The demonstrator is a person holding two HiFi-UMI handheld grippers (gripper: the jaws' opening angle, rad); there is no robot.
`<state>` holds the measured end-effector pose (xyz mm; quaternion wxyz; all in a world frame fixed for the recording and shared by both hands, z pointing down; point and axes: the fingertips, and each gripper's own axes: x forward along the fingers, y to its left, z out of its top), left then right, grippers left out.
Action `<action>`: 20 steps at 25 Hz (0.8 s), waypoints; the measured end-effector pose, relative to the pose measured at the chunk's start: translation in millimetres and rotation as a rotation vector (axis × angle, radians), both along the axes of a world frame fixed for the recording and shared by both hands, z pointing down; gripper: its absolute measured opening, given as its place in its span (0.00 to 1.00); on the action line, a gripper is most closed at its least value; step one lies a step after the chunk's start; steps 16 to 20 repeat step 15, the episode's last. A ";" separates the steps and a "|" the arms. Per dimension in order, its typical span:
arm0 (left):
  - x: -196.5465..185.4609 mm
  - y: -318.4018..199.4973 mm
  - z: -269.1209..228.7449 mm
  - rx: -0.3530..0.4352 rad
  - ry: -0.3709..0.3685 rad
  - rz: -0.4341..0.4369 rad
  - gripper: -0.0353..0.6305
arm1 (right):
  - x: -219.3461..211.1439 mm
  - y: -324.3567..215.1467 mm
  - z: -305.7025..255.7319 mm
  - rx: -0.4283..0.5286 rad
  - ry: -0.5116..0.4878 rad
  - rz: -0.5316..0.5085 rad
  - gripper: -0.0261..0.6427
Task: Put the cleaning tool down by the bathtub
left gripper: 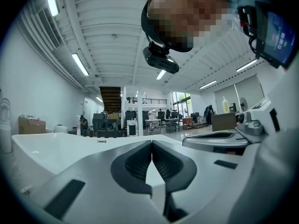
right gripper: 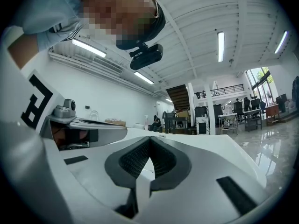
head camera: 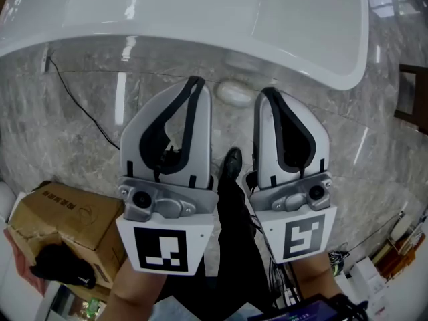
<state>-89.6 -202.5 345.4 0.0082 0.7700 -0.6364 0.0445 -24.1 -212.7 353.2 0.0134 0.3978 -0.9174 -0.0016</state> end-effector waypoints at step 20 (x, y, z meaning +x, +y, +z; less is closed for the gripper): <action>2.5 -7.9 8.2 -0.007 -0.006 0.008 0.08 | 3.1 -6.9 6.8 0.009 -0.004 0.005 0.06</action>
